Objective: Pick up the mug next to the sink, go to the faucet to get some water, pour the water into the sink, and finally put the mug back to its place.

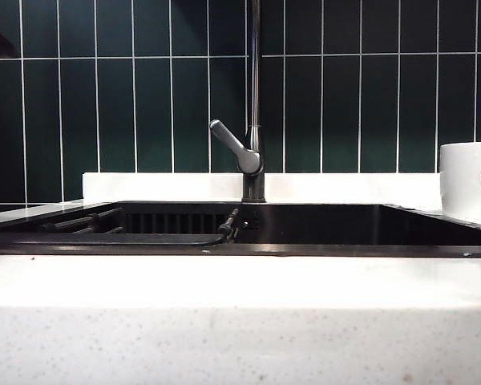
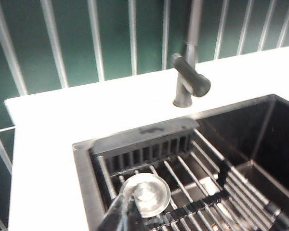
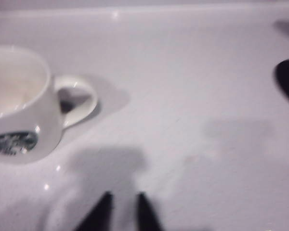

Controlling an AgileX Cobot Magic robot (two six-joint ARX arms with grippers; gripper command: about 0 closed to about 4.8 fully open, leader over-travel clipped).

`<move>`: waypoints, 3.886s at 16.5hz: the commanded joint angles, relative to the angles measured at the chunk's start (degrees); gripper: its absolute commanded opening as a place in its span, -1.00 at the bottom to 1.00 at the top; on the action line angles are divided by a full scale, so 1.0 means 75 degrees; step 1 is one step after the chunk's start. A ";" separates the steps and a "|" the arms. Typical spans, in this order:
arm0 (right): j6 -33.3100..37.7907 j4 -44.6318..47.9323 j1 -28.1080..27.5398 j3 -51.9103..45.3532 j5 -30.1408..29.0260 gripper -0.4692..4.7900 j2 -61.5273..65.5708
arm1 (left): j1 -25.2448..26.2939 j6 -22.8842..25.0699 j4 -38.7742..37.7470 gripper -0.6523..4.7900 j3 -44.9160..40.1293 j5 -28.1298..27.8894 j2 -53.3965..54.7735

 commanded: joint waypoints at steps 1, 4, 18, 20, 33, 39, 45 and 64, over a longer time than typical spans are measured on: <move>-0.0017 0.0449 -0.0160 0.0038 -0.0245 -0.35 0.0734 | -0.0073 0.0507 0.1113 -0.50 0.0050 0.0099 0.0781; -0.0015 0.1906 -0.0280 0.0035 -0.0280 -0.29 0.1635 | -0.0070 0.0475 0.1518 -0.50 0.0207 0.0210 0.1874; 0.0003 0.4826 -0.0562 0.0020 -0.0586 -0.08 0.4371 | -0.0073 0.0134 0.3107 -0.28 0.0659 0.0903 0.3593; 0.0003 0.5170 -0.0691 0.0023 -0.0766 -0.08 0.4674 | -0.0070 0.0131 0.3104 -0.28 0.0662 0.0962 0.3614; -0.0251 0.6388 -0.1218 0.0029 -0.2340 -0.01 0.5281 | -0.0073 0.0082 0.3174 -0.28 0.0842 0.1629 0.4462; -0.0685 0.7271 -0.1381 0.0070 -0.3077 -0.01 0.6202 | -0.0073 0.0163 0.3325 -0.29 0.0842 0.1813 0.4680; -0.1195 0.7962 -0.1408 0.0087 -0.3153 -0.01 0.6694 | -0.0073 0.0160 0.3491 -0.29 0.0842 0.1754 0.4686; 0.0195 0.8757 -0.1795 0.0256 -0.3520 -0.43 0.6694 | -0.0076 0.0128 0.3485 -0.32 0.0842 0.1757 0.4686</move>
